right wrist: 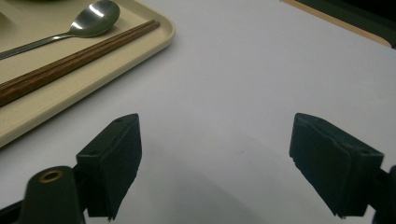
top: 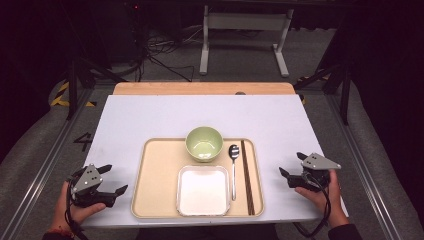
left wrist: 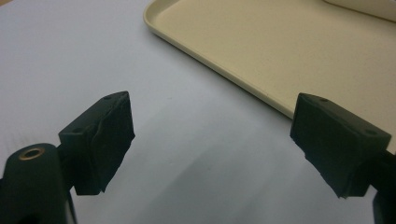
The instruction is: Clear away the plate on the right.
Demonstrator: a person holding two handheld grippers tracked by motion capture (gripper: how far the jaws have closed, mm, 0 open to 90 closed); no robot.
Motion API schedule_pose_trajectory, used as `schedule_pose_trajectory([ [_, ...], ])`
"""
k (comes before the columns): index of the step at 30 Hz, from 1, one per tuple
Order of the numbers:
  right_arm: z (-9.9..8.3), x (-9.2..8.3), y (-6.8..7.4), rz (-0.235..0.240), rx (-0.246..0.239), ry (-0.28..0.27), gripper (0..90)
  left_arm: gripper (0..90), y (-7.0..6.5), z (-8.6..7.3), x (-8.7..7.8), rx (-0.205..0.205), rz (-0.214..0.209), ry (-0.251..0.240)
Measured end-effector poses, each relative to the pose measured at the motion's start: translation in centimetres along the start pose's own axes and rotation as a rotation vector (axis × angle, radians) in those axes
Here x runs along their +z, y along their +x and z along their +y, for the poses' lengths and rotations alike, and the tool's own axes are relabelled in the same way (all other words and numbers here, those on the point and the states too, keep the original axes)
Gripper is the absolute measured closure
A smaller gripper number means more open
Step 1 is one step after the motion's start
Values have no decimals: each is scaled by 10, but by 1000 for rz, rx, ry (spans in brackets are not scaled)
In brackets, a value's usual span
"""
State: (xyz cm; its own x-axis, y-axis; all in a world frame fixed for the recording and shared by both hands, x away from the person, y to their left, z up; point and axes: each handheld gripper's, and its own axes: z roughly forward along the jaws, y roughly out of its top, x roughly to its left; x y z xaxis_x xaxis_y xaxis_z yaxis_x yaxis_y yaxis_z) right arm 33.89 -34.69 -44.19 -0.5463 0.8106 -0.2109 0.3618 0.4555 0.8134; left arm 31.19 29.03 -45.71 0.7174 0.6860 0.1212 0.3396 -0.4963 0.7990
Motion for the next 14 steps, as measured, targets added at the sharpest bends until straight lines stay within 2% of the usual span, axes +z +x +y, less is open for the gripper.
schedule_pose_trajectory([
  [14, -1, 0, 0, -4, 8, 10, 176, 141, 3, 1, 0, -3, 1, -9],
])
